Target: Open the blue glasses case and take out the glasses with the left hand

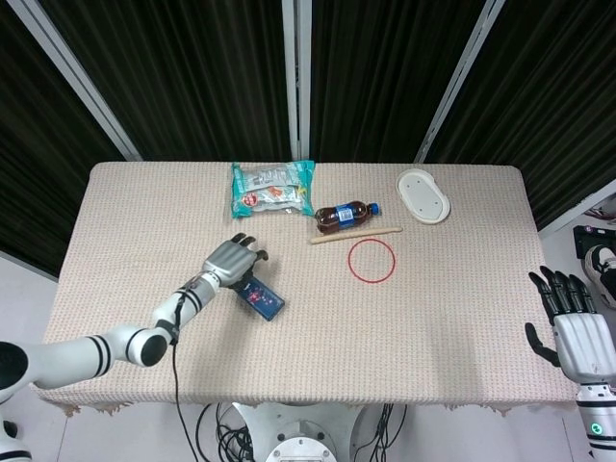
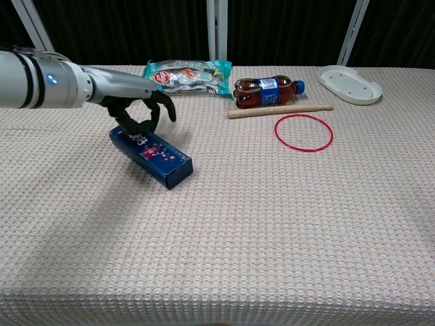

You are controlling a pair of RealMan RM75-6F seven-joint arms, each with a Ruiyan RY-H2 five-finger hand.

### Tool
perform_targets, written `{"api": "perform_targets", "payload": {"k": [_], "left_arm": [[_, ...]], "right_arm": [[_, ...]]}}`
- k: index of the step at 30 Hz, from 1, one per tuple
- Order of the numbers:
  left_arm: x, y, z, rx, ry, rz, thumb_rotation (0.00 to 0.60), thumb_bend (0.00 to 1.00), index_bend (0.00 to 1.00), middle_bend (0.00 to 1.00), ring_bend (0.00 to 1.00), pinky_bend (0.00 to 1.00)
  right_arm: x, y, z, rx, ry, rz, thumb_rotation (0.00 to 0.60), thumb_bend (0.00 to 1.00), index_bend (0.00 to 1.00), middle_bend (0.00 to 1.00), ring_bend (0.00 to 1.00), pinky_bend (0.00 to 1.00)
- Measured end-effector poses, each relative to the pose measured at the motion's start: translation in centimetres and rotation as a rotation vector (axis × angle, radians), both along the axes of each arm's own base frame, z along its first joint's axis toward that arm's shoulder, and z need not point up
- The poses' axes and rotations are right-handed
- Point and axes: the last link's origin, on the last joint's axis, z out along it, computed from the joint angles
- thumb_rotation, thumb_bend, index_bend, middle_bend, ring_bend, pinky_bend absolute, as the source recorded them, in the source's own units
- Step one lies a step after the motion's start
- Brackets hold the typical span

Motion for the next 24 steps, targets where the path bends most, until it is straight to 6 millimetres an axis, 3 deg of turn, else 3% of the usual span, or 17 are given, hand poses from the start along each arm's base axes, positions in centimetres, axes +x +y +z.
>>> {"api": "perform_targets", "payload": {"k": [7,12,14,19,24], "left_arm": [[-2.0,-2.4,2.6,0.048,-0.029,0.08,0.6,0.6,0.22,0.41,0.06,0.0],[-2.1,-3.5,3.6,0.106,-0.069,0.032,0.6,0.39,0.19,0.28,0.05,0.0],[-1.9,-4.1,3.9,0.134,-0.083,-0.02,0.6,0.37,0.18,0.25,0.04,0.0],[-1.5,-6.4,2.8,0.132,-0.075,-0.149,0.6,0.36,0.16,0.2,0.02,0.0],[-1.2,-7.3,0.9,0.111,-0.045,-0.177,0.6,0.36,0.16,0.2,0.01,0.0]], "right_arm": [[0.2,-0.2,-0.2,0.01,-0.004,0.016,0.6,0.38,0.0,0.04,0.0,0.0],[0.2,-0.3,-0.2,0.011,-0.008,0.022,0.6,0.37,0.0,0.04,0.0,0.0],[0.2,-0.4,-0.2,0.015,-0.01,0.023,0.6,0.36,0.0,0.04,0.0,0.0],[0.2,-0.6,-0.4,0.024,-0.013,0.024,0.6,0.36,0.0,0.04,0.0,0.0],[0.0,-0.5,-0.4,0.028,-0.014,0.019,0.6,0.36,0.0,0.04,0.0,0.0]]}}
